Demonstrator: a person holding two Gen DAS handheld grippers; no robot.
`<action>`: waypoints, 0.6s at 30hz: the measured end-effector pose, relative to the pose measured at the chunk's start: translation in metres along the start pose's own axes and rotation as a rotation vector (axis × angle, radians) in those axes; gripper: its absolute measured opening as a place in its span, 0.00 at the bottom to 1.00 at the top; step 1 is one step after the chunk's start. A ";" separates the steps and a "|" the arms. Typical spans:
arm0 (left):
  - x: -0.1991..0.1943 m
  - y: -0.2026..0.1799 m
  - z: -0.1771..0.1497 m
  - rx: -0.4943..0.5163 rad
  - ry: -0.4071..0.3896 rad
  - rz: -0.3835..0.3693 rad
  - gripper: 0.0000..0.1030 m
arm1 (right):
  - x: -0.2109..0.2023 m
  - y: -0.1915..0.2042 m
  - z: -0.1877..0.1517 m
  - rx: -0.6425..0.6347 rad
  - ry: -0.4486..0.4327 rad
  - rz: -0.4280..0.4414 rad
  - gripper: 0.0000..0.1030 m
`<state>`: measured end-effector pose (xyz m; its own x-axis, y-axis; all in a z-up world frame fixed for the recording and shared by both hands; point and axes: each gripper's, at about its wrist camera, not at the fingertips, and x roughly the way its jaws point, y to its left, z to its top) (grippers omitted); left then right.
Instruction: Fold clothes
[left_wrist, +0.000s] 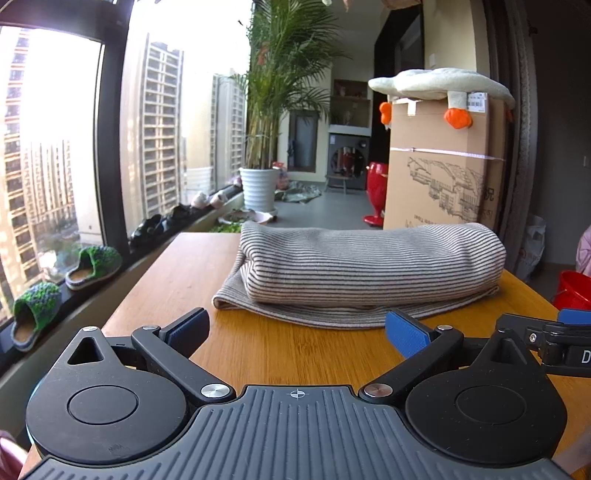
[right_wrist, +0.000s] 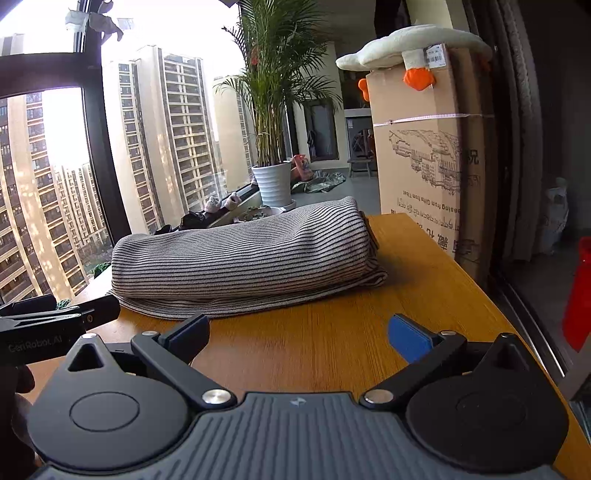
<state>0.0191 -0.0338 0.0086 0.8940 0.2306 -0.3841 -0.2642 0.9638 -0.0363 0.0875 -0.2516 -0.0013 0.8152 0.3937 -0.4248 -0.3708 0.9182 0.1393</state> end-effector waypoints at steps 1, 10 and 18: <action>-0.005 -0.001 -0.002 0.001 -0.010 -0.003 1.00 | -0.002 0.001 -0.001 -0.005 -0.007 0.000 1.00; -0.018 -0.011 -0.005 0.040 -0.050 0.011 1.00 | -0.017 0.012 -0.007 -0.057 -0.065 -0.027 1.00; -0.016 -0.009 -0.005 0.037 -0.043 0.009 1.00 | -0.018 0.013 -0.006 -0.059 -0.064 -0.022 1.00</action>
<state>0.0050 -0.0467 0.0100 0.9066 0.2443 -0.3440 -0.2596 0.9657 0.0016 0.0655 -0.2472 0.0021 0.8496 0.3769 -0.3691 -0.3763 0.9233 0.0767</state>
